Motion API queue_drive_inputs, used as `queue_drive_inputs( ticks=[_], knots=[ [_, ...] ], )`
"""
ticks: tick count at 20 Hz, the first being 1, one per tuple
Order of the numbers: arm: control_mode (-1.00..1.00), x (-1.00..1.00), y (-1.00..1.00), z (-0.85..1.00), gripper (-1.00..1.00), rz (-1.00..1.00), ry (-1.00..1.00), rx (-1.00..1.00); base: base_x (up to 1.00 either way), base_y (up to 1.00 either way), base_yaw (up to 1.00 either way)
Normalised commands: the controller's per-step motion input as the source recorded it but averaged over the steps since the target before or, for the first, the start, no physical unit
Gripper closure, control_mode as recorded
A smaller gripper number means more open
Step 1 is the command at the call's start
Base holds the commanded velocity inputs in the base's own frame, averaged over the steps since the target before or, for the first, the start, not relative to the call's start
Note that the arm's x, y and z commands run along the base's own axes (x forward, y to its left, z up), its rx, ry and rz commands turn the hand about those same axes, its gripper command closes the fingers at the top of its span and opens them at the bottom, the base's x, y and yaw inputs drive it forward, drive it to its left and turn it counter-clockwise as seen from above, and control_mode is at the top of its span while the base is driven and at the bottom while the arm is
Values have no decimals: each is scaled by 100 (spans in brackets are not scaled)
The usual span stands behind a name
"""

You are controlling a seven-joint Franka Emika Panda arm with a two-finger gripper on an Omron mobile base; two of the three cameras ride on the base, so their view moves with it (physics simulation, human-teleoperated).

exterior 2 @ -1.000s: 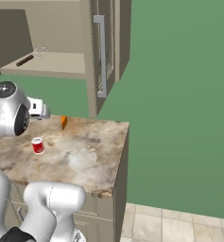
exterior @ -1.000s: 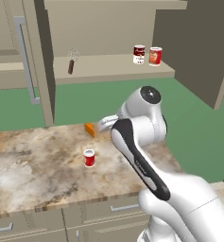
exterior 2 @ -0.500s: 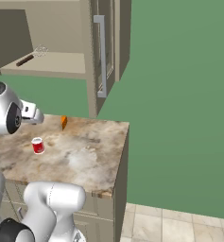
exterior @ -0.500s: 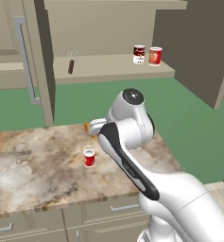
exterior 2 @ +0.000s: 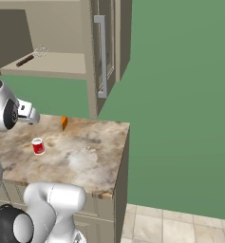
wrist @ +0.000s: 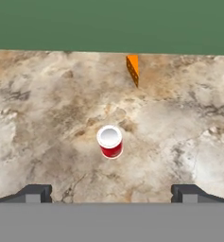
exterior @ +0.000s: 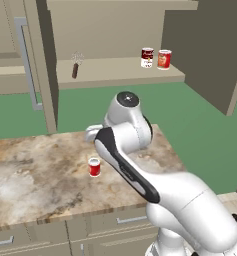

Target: Pick the cans from the counter and place them in their designated side in the cabinet.

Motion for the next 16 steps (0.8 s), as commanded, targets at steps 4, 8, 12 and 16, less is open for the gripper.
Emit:
queue_drive_inputs(
  ticks=[4,8,12,16],
  knots=[
    [-100,3,3,-15,-100,0,0,0,0,0,0],
    [-100,7,2,-24,-100,0,0,0,0,0,0],
    [-100,11,2,-26,-100,0,0,0,0,0,0],
    [-100,15,3,-24,-100,0,0,0,0,0,0]
  ],
)
